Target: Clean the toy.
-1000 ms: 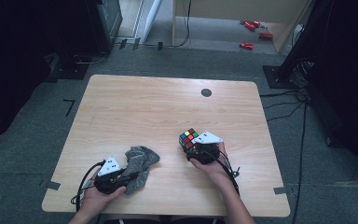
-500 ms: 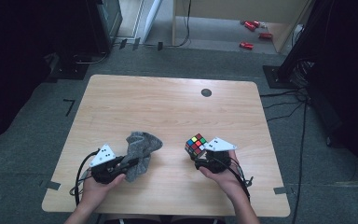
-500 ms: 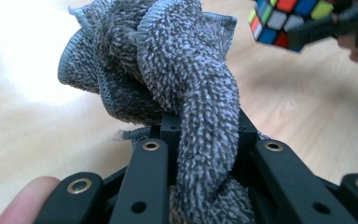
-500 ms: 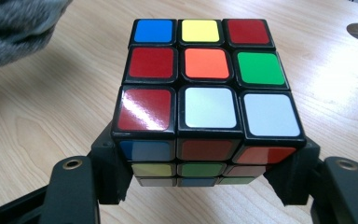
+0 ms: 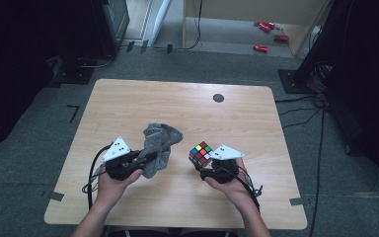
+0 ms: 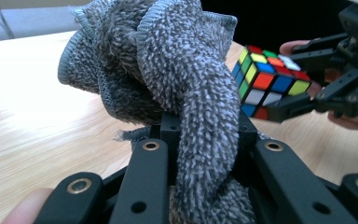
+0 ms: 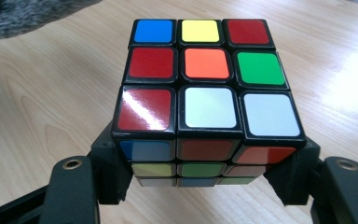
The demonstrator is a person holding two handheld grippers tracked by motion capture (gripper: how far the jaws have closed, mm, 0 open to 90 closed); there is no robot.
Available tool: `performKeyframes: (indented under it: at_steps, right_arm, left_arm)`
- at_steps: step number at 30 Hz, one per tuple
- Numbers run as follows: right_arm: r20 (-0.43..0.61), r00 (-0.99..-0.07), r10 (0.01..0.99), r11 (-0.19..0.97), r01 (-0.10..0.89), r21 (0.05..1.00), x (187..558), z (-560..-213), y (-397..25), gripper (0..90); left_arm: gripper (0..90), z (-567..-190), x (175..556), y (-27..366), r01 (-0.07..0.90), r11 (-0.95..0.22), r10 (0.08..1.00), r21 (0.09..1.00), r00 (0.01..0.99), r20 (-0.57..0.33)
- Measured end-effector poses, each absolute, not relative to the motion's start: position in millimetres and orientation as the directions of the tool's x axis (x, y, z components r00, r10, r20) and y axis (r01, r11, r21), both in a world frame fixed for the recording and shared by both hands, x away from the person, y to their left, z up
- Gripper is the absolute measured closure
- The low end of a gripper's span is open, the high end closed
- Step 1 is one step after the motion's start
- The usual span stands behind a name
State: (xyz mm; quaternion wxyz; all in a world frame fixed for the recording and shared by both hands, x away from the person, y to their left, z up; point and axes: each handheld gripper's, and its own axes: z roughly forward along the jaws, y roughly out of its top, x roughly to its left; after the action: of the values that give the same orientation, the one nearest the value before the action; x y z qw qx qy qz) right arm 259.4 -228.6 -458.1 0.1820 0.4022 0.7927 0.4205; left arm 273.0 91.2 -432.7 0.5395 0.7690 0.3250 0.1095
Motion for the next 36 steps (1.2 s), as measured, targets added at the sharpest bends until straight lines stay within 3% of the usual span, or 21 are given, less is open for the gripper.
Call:
performKeyframes:
  at_steps: [11, 23, 28, 36]
  right_arm:
    - [0.036, -0.675, 0.737, 0.389, 0.467, 0.794, 247.1, -464.7, -193.6, 34.8]
    - [0.028, -0.655, 0.755, 0.423, 0.519, 0.743, 244.6, -478.3, -171.0, 34.8]
    - [-0.038, -0.657, 0.753, 0.460, 0.483, 0.745, 238.8, -478.3, -162.0, 34.9]
    - [-0.069, -0.679, 0.731, 0.484, 0.444, 0.754, 232.9, -476.8, -161.6, 35.0]
  left_arm:
    - [74.6, -432.5, 268.9, 51.5, 0.354, -0.299, 0.568, 0.886, 0.812, -0.133]
    - [72.4, -431.2, 253.8, 18.0, 0.299, -0.409, 0.495, 0.862, 0.866, -0.066]
    - [70.3, -434.1, 255.6, 16.6, 0.288, -0.436, 0.525, 0.853, 0.851, -0.019]
    - [70.3, -434.4, 264.5, 32.0, 0.348, -0.383, 0.589, 0.856, 0.806, -0.064]
